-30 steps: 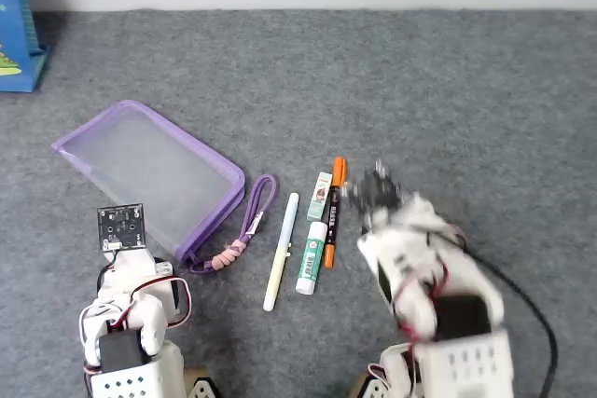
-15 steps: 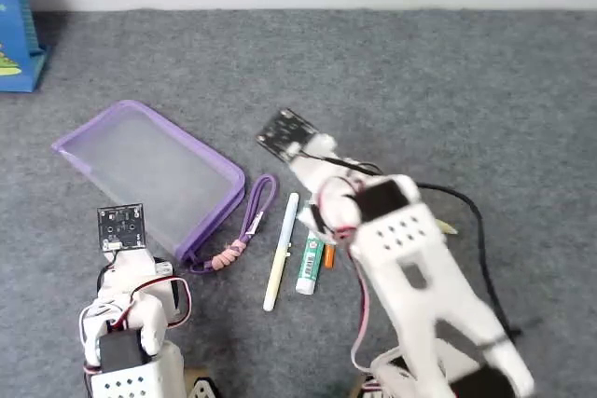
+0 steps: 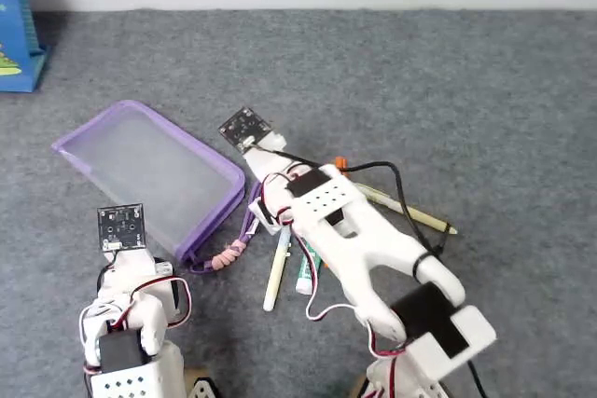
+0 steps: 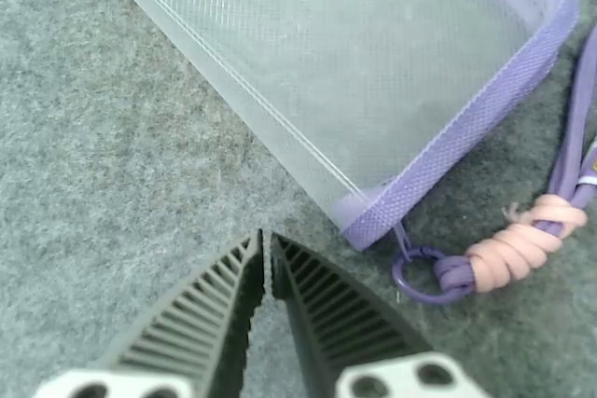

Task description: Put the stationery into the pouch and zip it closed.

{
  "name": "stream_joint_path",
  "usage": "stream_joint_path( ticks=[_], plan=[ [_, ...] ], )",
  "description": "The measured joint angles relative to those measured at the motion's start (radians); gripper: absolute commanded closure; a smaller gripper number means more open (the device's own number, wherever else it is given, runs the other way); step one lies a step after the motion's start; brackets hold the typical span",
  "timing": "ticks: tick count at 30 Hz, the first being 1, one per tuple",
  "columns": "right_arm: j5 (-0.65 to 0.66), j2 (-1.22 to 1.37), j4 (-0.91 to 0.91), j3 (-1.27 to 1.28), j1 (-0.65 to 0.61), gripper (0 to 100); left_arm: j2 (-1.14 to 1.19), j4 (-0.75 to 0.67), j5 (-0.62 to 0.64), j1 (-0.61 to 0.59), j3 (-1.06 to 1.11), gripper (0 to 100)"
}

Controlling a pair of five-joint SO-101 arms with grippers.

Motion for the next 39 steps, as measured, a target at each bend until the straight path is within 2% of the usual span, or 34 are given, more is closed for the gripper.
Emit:
stream_joint_path(
  ticks=[13,20,24,28,30,33,39],
  plan=[
    [0.0,0.02,-0.143,0.0,-0.015,84.4,0.0,0.0,0.0,0.0,0.0,99],
    [0.0,0.129,-0.13,-0.051,-0.015,84.4,0.0,0.0,0.0,0.0,0.0,99],
    [0.0,0.238,-0.032,-0.184,-0.015,85.7,0.0,0.0,0.0,0.0,0.0,99],
    [0.0,0.358,0.11,-0.365,-0.011,99.8,0.0,0.0,0.0,0.0,0.0,99],
    [0.0,0.416,0.187,-0.462,-0.006,97.2,0.0,0.0,0.0,0.0,0.0,99],
    [0.0,0.473,0.322,-0.588,-0.008,98.9,0.0,0.0,0.0,0.0,0.0,99],
    [0.003,0.485,0.509,-0.713,0.029,99.0,0.0,0.0,0.0,0.0,0.0,99]
  ],
)
